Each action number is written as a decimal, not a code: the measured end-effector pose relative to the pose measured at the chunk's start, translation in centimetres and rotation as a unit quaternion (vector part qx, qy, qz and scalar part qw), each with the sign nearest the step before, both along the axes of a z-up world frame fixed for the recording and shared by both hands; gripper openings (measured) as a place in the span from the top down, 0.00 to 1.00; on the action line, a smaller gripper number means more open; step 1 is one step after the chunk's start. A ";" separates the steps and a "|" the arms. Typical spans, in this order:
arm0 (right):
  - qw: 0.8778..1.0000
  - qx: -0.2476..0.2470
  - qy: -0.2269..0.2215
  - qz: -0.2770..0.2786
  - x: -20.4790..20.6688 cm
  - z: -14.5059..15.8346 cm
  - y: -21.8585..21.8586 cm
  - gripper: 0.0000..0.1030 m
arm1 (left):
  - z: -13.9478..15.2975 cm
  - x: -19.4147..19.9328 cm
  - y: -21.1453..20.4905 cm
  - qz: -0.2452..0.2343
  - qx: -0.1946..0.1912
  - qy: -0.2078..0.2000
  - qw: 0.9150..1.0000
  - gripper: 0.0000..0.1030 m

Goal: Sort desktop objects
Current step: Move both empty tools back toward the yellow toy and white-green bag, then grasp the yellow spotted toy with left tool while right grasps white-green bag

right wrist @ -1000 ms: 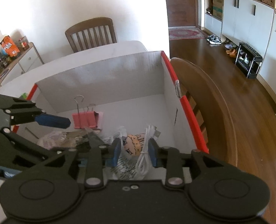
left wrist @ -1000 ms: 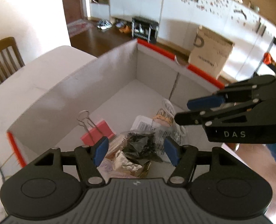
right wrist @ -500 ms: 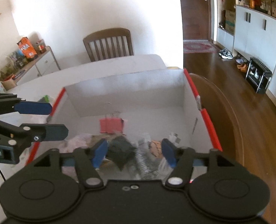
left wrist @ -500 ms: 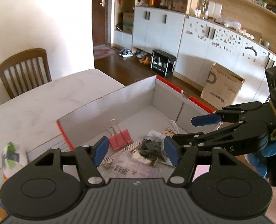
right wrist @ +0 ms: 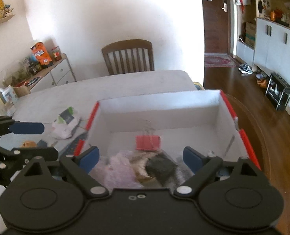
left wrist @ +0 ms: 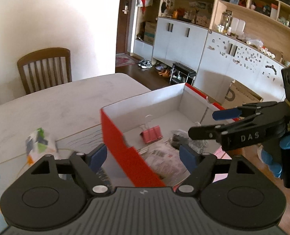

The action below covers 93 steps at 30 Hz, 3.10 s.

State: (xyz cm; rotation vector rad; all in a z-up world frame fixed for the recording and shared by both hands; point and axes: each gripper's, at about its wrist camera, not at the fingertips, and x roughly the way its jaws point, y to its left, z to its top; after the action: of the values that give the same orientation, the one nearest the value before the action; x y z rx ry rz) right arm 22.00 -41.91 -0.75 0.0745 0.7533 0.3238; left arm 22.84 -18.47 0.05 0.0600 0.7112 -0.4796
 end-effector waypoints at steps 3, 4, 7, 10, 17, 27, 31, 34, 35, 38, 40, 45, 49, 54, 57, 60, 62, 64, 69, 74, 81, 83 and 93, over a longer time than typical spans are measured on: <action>1.000 0.002 -0.008 0.008 0.1 0.7 1.8 0.08 | 0.0 -0.6 1.8 0.006 -0.003 -0.003 1.000 0.14; 1.000 0.003 -0.010 0.011 0.2 1.0 2.5 0.07 | 0.0 -0.7 2.4 0.007 -0.004 -0.004 1.000 0.14; 1.000 0.012 -0.011 0.014 0.4 1.4 4.4 0.06 | 0.0 -1.2 4.3 0.015 -0.008 -0.010 1.000 0.09; 1.000 0.020 -0.009 0.018 0.8 1.7 6.5 0.06 | -0.1 -1.6 6.6 0.030 -0.015 -0.014 0.999 0.00; 0.999 0.009 -0.013 0.047 1.7 2.4 12.4 0.05 | -0.9 -2.3 11.8 0.066 -0.019 -0.017 0.998 0.00; 0.996 -0.019 -0.007 0.088 3.9 1.7 21.0 0.05 | -3.7 -2.5 18.8 0.113 0.006 -0.015 0.994 0.00; 0.995 -0.028 -0.003 0.095 5.1 0.9 23.7 0.05 | -4.8 -2.1 21.1 0.126 0.008 -0.007 0.992 0.00; 0.995 -0.033 0.001 0.097 5.8 0.3 25.3 0.05 | -5.8 -1.8 22.5 0.133 0.010 0.000 0.991 0.00; 0.995 -0.033 0.002 0.098 6.0 0.1 25.8 0.05 | -6.0 -1.8 22.9 0.135 0.011 0.002 0.991 0.00; 0.994 -0.038 0.007 0.100 6.7 -0.6 27.2 0.05 | -6.8 -1.5 23.9 0.141 0.014 0.009 0.990 0.00; 0.994 -0.040 0.009 0.102 7.2 -0.9 27.9 0.05 | -7.2 -1.3 24.4 0.147 0.013 0.012 0.989 0.00; 0.993 -0.045 0.015 0.104 8.5 -1.8 29.5 0.05 | -8.6 -0.6 25.1 0.154 0.013 0.023 0.988 0.00; 0.993 -0.052 0.020 0.106 9.9 -2.8 30.7 0.05 | -9.9 0.1 25.4 0.158 0.011 0.037 0.987 0.00; 0.992 -0.068 0.033 0.099 11.4 -4.6 31.3 0.05 | -10.9 0.9 24.7 0.148 0.011 0.045 0.988 0.00; 0.992 -0.077 0.045 0.093 12.3 -5.9 31.2 0.05 | -11.2 1.6 24.3 0.147 0.006 0.052 0.988 0.00; 0.991 -0.079 0.056 0.088 12.9 -7.0 31.2 0.05 | -11.5 2.6 23.9 0.148 -0.001 0.067 0.987 0.00; 0.991 -0.080 0.061 0.085 13.4 -7.5 31.3 0.05 | -11.8 3.1 23.6 0.153 0.004 0.073 0.986 0.00; 0.991 -0.079 0.067 0.082 13.8 -7.9 31.4 0.05 | -12.1 3.6 23.7 0.163 0.007 0.084 0.983 0.00; 0.990 -0.081 0.078 0.083 14.6 -9.1 31.7 0.05 | -13.1 4.2 23.8 0.181 0.000 0.108 0.978 0.00; 0.989 -0.085 0.094 0.075 15.7 -10.6 31.8 0.05 | -13.5 4.6 23.6 0.179 -0.004 0.112 0.978 0.01; 0.988 -0.087 0.108 0.069 16.2 -11.7 31.4 0.06 | -13.5 4.6 23.7 0.184 -0.014 0.115 0.976 0.05; 0.988 -0.092 0.105 0.070 16.2 -11.8 31.4 0.06 | -13.5 4.6 23.7 0.184 -0.012 0.112 0.977 0.08; 0.988 -0.107 0.090 0.065 16.0 -11.8 31.7 0.29 | -13.6 4.4 23.5 0.185 0.001 0.105 0.977 0.23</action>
State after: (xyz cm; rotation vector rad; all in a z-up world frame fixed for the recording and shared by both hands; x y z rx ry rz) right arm 37.98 -10.18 -12.53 -0.1510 0.9712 0.3618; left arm 27.23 5.00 -13.59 -0.1224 0.9086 -0.1282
